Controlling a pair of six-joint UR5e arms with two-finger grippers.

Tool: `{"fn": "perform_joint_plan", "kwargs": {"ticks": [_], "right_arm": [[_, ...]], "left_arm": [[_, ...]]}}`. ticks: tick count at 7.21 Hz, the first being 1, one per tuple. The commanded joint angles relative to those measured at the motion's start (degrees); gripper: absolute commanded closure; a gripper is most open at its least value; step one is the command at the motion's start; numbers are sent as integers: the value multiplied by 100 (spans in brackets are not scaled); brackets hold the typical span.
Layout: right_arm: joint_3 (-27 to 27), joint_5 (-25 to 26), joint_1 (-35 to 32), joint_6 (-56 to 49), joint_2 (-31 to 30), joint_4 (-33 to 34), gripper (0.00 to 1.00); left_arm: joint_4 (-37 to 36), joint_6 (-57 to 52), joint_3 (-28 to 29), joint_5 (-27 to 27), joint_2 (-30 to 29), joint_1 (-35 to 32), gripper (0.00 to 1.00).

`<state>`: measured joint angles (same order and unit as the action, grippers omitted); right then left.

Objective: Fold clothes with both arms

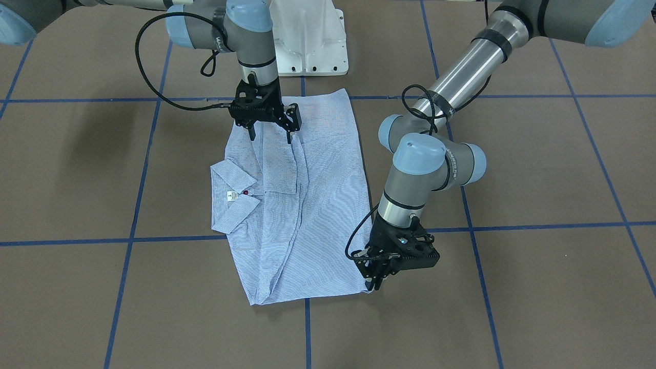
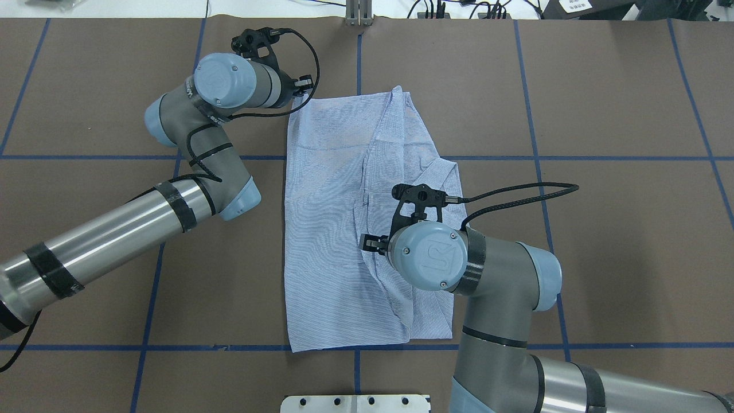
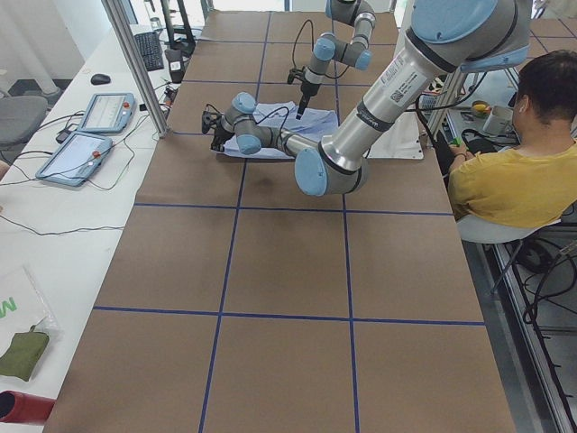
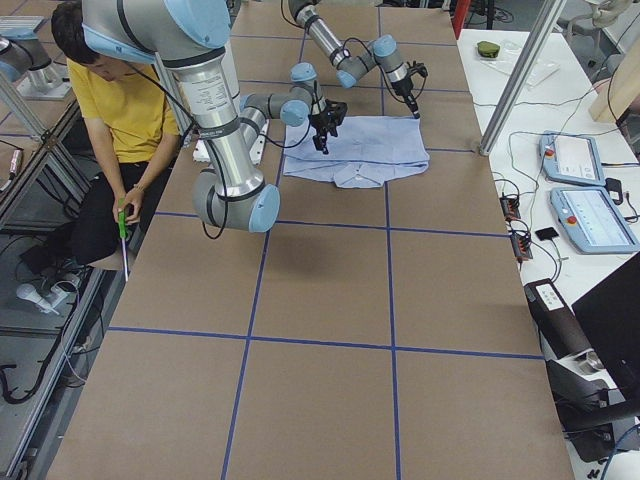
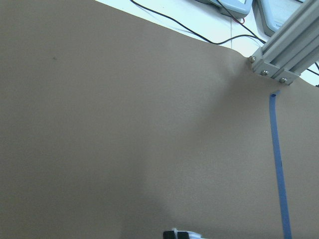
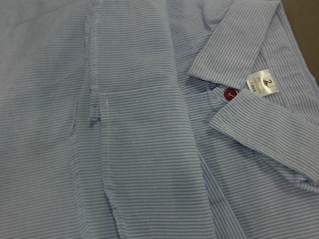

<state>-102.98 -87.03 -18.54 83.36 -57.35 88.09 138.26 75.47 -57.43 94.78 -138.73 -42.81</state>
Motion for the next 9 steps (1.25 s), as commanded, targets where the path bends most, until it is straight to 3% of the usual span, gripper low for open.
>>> {"fn": "perform_joint_plan", "kwargs": {"ticks": [1, 2, 4, 6, 9], "right_arm": [[6, -7, 52, -1274, 171, 593, 0], [6, -7, 61, -1679, 224, 613, 0], [242, 11, 78, -2147, 531, 780, 0], [550, 107, 288, -2219, 682, 938, 0], [411, 55, 324, -2569, 437, 1211, 0]], "left_arm": [[7, -164, -284, 400, 222, -253, 14], [16, -312, -739, 749, 580, -419, 14], [8, -349, -1400, 867, 1162, -456, 14], [8, -331, -1420, 867, 1190, -456, 14], [8, -287, -1420, 867, 1191, -456, 14]]}}
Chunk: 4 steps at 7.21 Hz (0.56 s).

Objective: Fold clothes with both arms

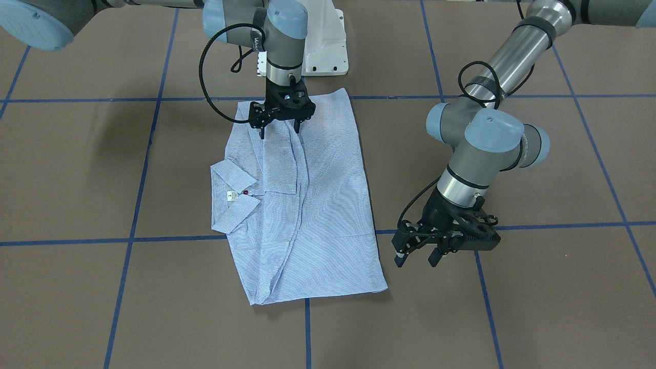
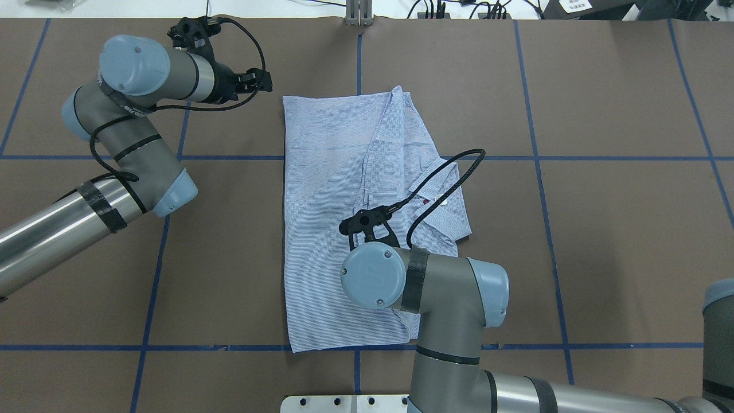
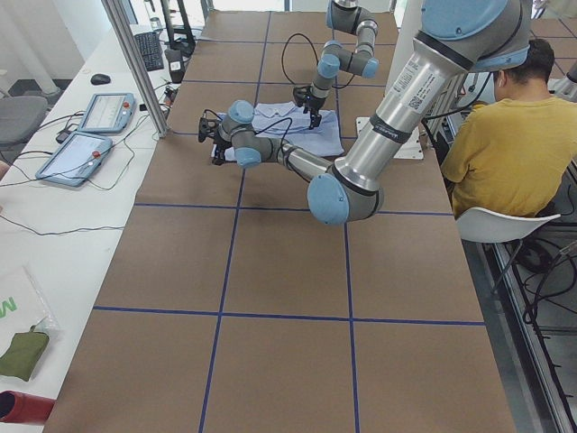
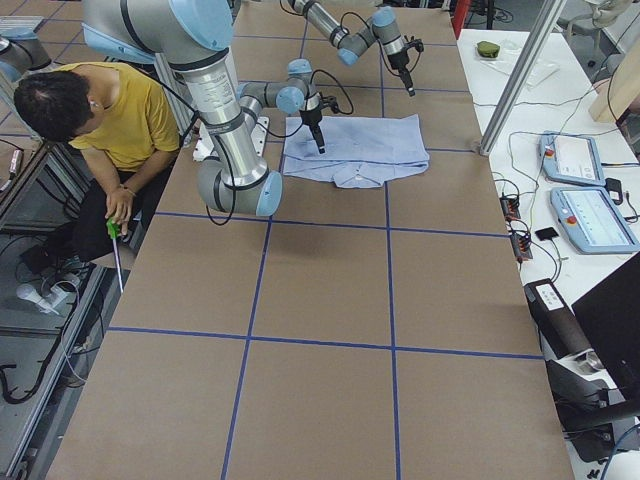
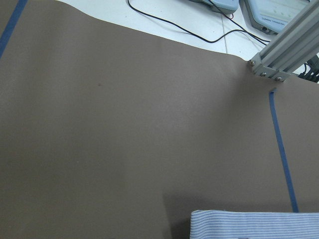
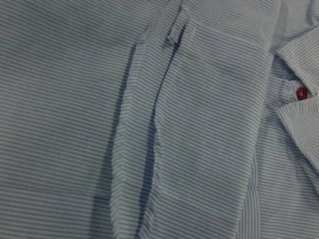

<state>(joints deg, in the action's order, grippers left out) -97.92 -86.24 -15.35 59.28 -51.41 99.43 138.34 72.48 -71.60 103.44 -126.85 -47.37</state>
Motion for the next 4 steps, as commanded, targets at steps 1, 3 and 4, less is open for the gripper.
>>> {"fn": "perform_joint_plan", "kwargs": {"ticks": [1, 3, 4], "right_arm": [[-322, -24, -55, -284, -307, 77, 0], [-1066, -59, -143, -303, -946, 86, 0], [-1593, -120, -152, -216, -1394, 173, 0]], "left_arm": [[0, 11, -3, 0, 3, -1, 14], [0, 99, -12, 0, -6, 8, 14], [0, 99, -20, 0, -15, 8, 14]]}}
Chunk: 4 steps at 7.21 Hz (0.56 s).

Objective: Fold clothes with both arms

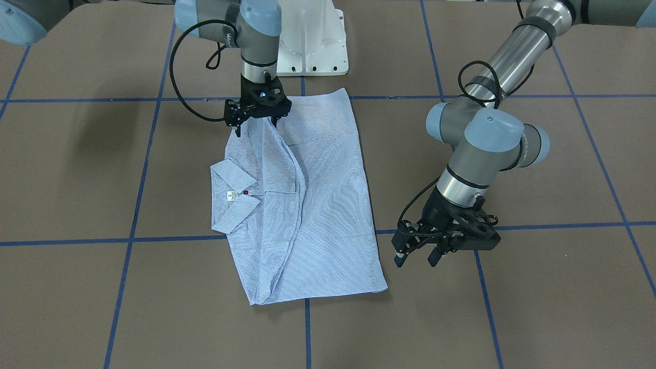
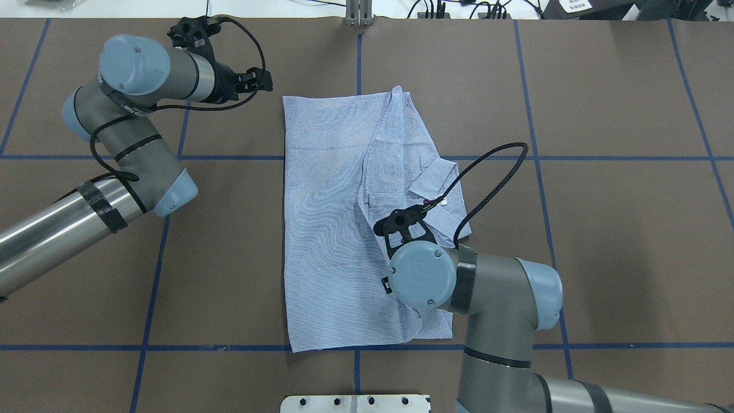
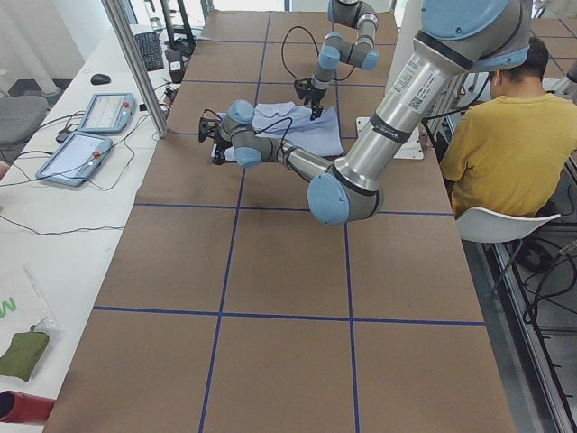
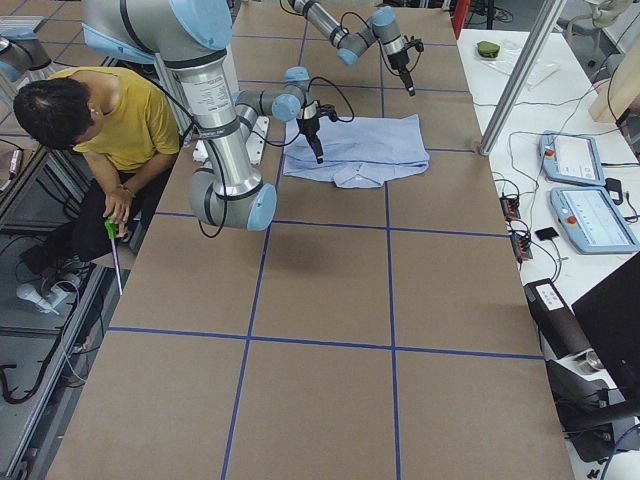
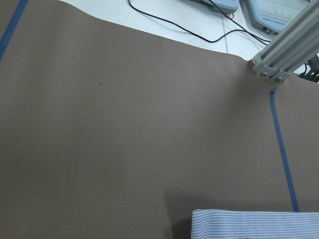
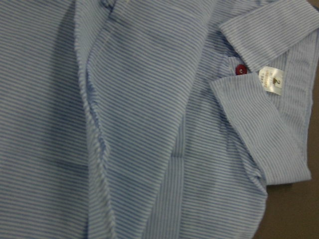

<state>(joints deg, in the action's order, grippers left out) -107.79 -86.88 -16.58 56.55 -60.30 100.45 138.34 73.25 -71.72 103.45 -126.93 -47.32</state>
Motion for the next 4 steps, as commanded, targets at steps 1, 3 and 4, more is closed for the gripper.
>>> {"fn": "perform_joint_plan", "kwargs": {"ticks": [1, 3, 4], "right_arm": [[-734, -57, -20, 284, -674, 254, 0], [-752, -179, 50, 796, -887, 300, 0], [-970, -215, 41, 900, -1122, 474, 0]], "left_arm": [[0, 93, -17, 0, -34, 13, 14], [0, 94, -26, 0, -16, 13, 14], [0, 93, -26, 0, -16, 13, 14]]}}
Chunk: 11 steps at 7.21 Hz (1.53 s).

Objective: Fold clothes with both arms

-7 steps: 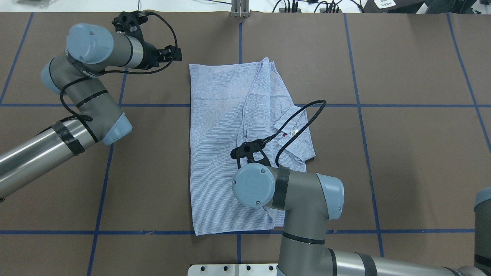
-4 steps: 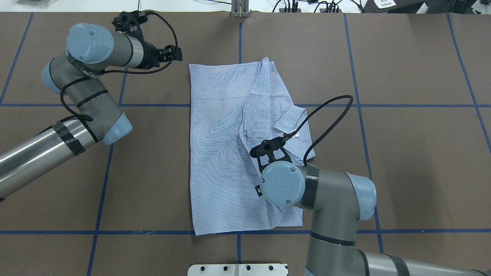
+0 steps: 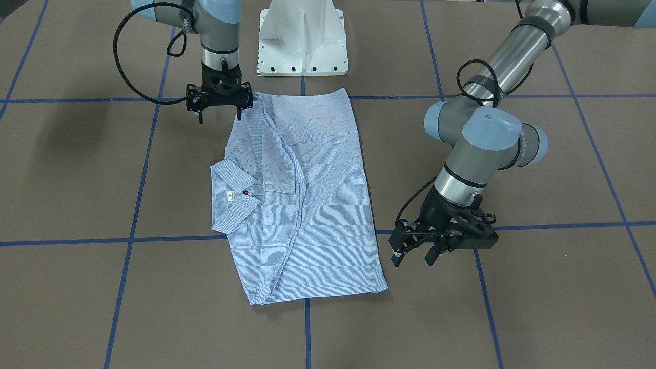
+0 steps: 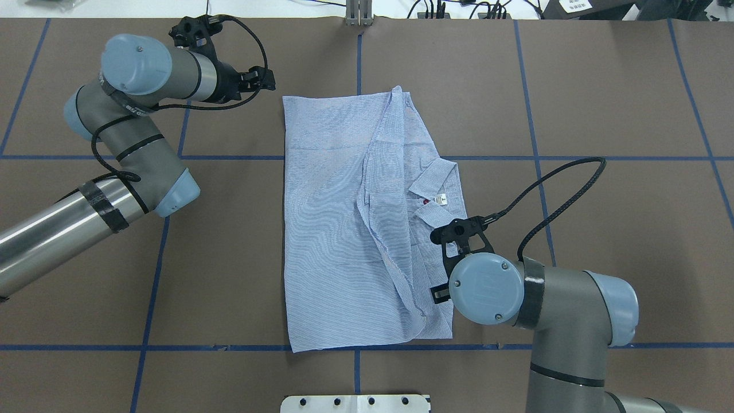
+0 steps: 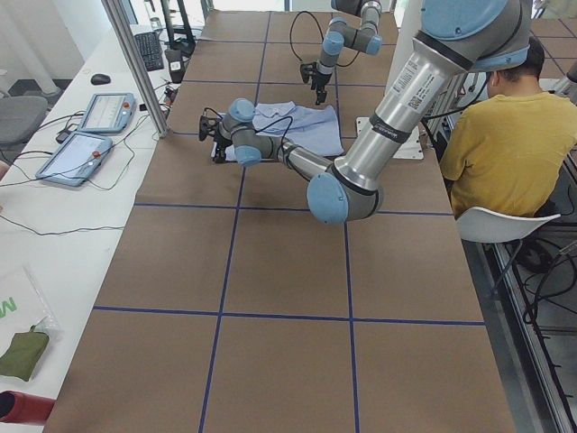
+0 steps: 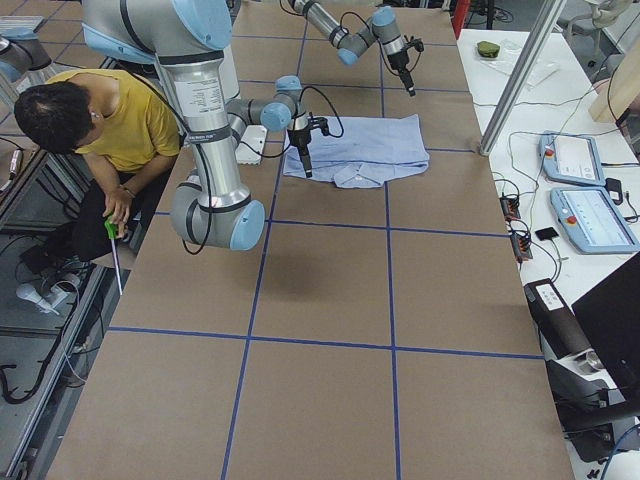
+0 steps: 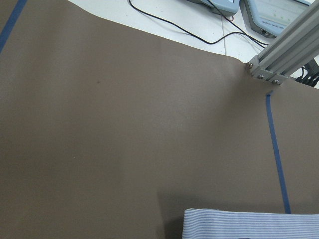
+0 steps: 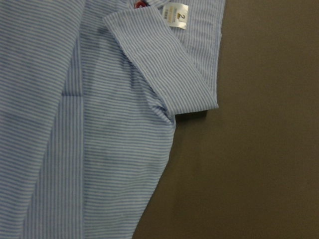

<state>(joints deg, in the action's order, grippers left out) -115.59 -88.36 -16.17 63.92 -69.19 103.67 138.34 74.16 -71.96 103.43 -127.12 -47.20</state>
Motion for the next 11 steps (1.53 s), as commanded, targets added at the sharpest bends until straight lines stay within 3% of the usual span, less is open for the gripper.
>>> {"fn": "perform_joint_plan", "kwargs": {"ticks": [1, 3, 5, 7, 9, 11], "right_arm": [[-218, -119, 69, 165, -61, 284, 0], [578, -103, -193, 42, 1052, 216, 0], [1098, -67, -325, -535, 1494, -73, 0], [1808, -120, -379, -942, 2091, -93, 0], [1969, -225, -431, -943, 2146, -224, 2], [2233, -243, -431, -951, 2234, -399, 31]], "left_arm": [[0, -7, -2, 2, 3, -8, 14], [0, -51, -386, 37, 265, -87, 14], [-9, -322, -1037, 833, 906, -594, 15], [-44, -577, -1416, 960, 1321, -772, 15], [-62, -578, -1435, 960, 1330, -773, 15], [-70, -570, -1444, 960, 1331, -773, 15]]}}
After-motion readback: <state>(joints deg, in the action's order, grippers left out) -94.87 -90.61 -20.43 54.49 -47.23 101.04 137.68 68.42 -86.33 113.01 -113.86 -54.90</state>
